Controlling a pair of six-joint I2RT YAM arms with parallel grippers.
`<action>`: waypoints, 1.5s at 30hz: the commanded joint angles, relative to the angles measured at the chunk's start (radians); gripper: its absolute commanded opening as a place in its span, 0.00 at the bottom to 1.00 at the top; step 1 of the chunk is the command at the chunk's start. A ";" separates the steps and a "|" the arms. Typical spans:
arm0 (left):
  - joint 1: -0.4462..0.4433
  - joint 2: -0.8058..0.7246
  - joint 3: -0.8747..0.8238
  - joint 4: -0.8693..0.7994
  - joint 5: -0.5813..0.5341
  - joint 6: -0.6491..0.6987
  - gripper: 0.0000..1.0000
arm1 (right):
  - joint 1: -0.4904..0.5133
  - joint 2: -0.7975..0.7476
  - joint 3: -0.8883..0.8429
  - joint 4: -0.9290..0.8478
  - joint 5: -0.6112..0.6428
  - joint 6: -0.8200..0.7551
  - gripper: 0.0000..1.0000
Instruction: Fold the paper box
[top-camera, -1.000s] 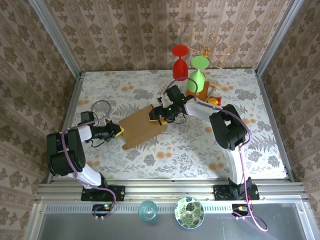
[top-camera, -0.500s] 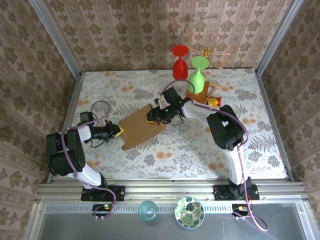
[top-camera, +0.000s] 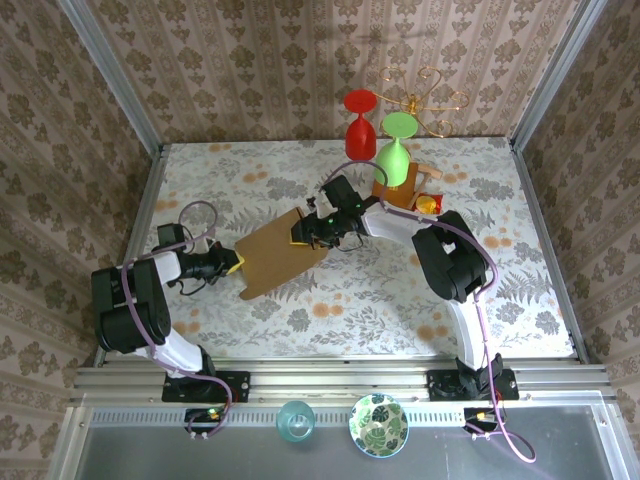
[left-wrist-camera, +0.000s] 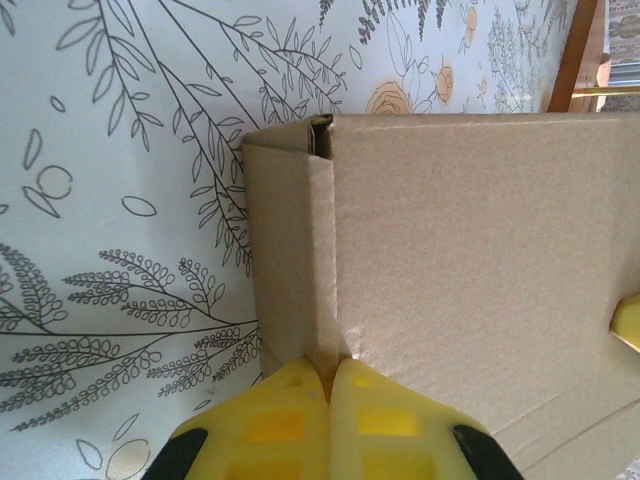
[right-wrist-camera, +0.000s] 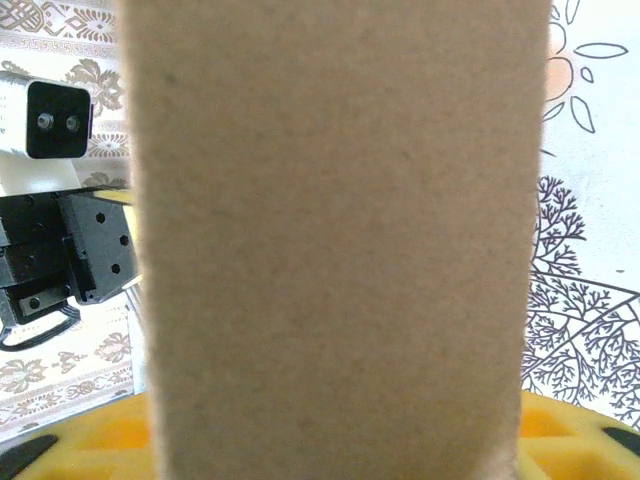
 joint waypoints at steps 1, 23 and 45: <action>-0.016 0.002 -0.021 -0.026 -0.018 0.015 0.00 | 0.060 0.021 -0.010 0.008 -0.052 0.014 0.59; -0.046 -0.046 0.034 0.082 0.183 -0.093 0.00 | 0.049 -0.065 -0.044 0.030 -0.087 0.150 0.54; -0.076 -0.301 0.078 0.124 -0.160 -0.776 0.50 | 0.007 -0.502 -0.478 0.172 0.135 0.919 0.35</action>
